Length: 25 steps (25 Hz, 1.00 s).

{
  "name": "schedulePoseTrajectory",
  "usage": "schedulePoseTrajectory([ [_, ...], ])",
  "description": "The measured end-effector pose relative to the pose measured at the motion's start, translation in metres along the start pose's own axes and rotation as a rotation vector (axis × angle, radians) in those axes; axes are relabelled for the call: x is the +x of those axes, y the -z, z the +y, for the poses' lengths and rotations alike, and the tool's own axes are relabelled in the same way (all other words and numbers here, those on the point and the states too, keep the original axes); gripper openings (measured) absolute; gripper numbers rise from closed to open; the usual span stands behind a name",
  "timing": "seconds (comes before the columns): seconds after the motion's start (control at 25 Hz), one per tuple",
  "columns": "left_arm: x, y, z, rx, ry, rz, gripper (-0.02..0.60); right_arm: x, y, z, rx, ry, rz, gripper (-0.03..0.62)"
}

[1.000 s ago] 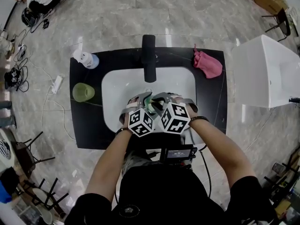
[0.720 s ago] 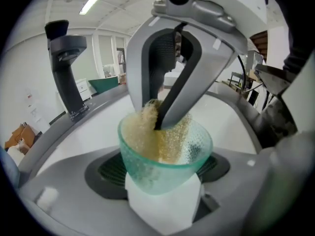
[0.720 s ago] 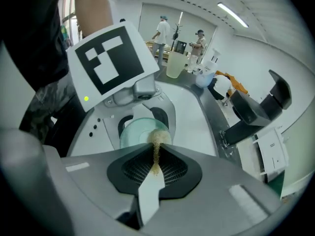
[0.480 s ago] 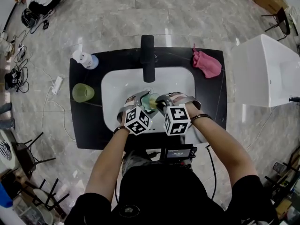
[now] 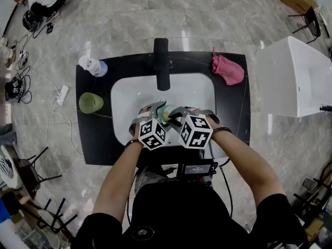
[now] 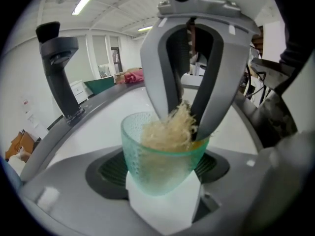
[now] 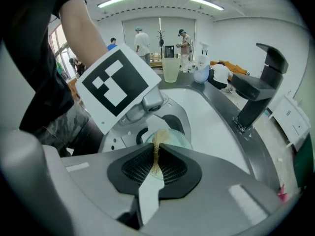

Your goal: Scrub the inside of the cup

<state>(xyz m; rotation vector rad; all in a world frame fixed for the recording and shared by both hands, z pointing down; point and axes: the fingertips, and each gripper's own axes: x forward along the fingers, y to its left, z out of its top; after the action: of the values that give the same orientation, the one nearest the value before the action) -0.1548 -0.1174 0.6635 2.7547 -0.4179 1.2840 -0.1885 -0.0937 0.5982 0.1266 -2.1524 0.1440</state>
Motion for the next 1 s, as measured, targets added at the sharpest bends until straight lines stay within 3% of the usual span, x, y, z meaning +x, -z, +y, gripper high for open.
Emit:
schedulePoseTrajectory([
  [0.24, 0.003, -0.008, -0.009, 0.007, 0.013, -0.005, 0.376, 0.002, -0.014, -0.010, -0.051, 0.049, -0.020, 0.038],
  [0.64, -0.002, -0.013, -0.009, -0.074, 0.029, -0.062, 0.373, -0.004, 0.001, -0.027, -0.277, 0.146, 0.080, 0.038],
  [0.84, -0.005, -0.018, -0.003, -0.089, 0.022, -0.085, 0.373, -0.006, 0.012, -0.024, -0.280, 0.117, 0.129, 0.037],
  [1.0, -0.007, -0.017, -0.003, -0.063, 0.021, -0.079, 0.373, -0.005, 0.017, -0.016, -0.219, 0.073, 0.129, 0.035],
])
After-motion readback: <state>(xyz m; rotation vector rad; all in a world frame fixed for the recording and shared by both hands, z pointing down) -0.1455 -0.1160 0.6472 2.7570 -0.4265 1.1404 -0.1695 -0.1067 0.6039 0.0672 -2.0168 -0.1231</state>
